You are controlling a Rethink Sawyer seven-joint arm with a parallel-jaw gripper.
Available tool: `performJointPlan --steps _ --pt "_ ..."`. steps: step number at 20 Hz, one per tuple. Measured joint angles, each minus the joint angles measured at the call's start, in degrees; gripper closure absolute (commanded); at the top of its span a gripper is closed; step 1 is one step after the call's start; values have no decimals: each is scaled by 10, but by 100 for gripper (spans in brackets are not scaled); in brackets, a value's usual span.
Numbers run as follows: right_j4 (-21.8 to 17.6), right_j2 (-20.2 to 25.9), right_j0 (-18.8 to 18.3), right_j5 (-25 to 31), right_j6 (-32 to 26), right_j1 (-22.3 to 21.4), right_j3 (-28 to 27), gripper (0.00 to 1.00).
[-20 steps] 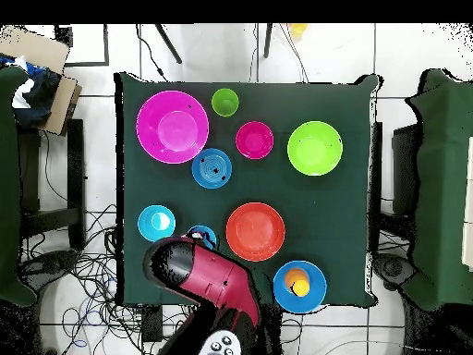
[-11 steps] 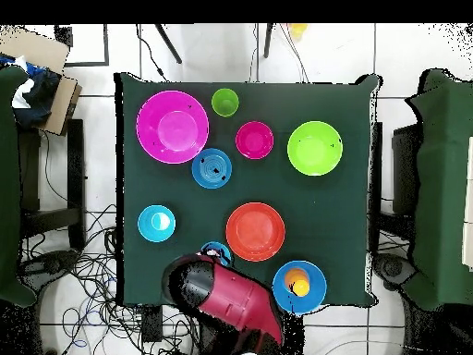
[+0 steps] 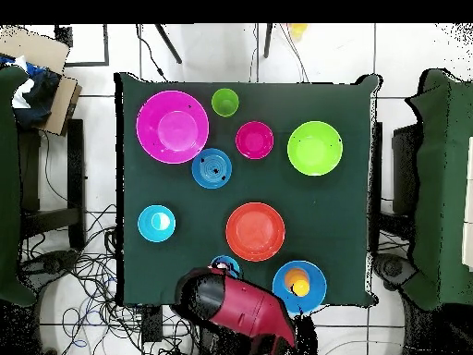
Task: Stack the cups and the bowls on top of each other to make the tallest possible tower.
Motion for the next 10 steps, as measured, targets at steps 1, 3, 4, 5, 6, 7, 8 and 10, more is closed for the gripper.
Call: performJointPlan --steps 1,3,4,5,6,7,8,10 --pt "-5 2 -2 -2 0 0 1 100" --pt "-19 7 -9 -7 0 0 6 100" --pt "-25 9 -13 -9 0 0 8 100" --pt "-31 11 -17 -13 0 0 11 100" --pt "-37 12 -21 -17 0 0 13 100" --pt "-44 14 -25 -20 0 0 16 100" --pt "-49 16 -29 -24 0 0 18 100" --pt "-60 18 -37 -31 0 -1 22 100"
